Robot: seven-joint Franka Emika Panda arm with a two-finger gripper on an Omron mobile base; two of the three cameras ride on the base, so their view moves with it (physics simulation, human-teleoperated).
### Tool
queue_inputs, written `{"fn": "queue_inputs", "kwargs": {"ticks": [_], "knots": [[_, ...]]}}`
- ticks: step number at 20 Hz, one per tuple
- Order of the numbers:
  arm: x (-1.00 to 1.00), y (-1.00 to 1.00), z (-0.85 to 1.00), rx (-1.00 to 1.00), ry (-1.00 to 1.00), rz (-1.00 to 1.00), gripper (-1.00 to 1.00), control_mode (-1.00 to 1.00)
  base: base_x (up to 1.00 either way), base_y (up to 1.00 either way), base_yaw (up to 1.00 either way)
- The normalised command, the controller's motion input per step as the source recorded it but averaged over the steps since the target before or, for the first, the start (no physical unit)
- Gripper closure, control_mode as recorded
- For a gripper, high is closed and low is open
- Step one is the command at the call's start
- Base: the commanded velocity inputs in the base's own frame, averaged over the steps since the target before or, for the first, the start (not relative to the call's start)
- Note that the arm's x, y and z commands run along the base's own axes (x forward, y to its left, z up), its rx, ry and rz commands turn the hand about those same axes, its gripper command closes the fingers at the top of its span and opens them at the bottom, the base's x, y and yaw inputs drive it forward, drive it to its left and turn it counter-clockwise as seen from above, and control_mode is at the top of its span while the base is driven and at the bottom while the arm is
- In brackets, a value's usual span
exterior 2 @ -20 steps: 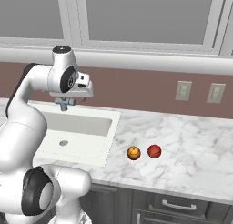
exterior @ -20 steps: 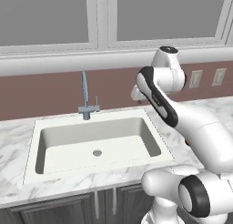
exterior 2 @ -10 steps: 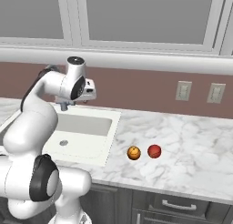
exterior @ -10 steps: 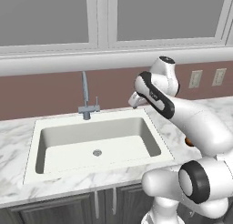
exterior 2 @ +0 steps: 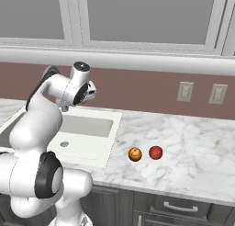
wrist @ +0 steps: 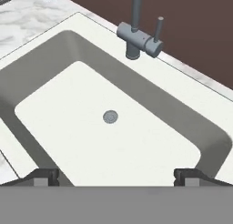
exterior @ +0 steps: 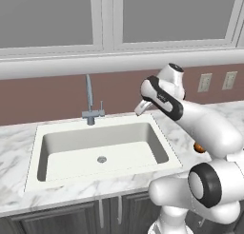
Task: Turn on the sink faucet. Then move the onion from the counter to the sink. Turn off the sink. Move the vegetable from the sink to the pot next to the stove. Finally move the pot to the front left burner.
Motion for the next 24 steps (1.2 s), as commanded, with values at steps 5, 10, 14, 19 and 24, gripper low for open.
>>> {"fn": "queue_inputs", "kwargs": {"ticks": [5,10,14,19,24], "knots": [[0.21,0.28,-0.04,0.03,-0.06,0.13,-1.00,-1.00,0.00,0.00,0.00],[0.04,0.04,-0.04,0.00,0.04,0.00,-1.00,-1.00,0.00,0.00,0.00],[0.04,0.06,-0.11,0.00,0.01,0.00,-1.00,-1.00,0.00,0.00,0.00],[0.11,0.16,-0.03,0.00,0.03,0.00,-1.00,-1.00,0.00,0.00,0.00],[0.21,0.19,-0.01,0.00,0.03,0.00,-1.00,-1.00,0.00,0.00,0.00]]}}
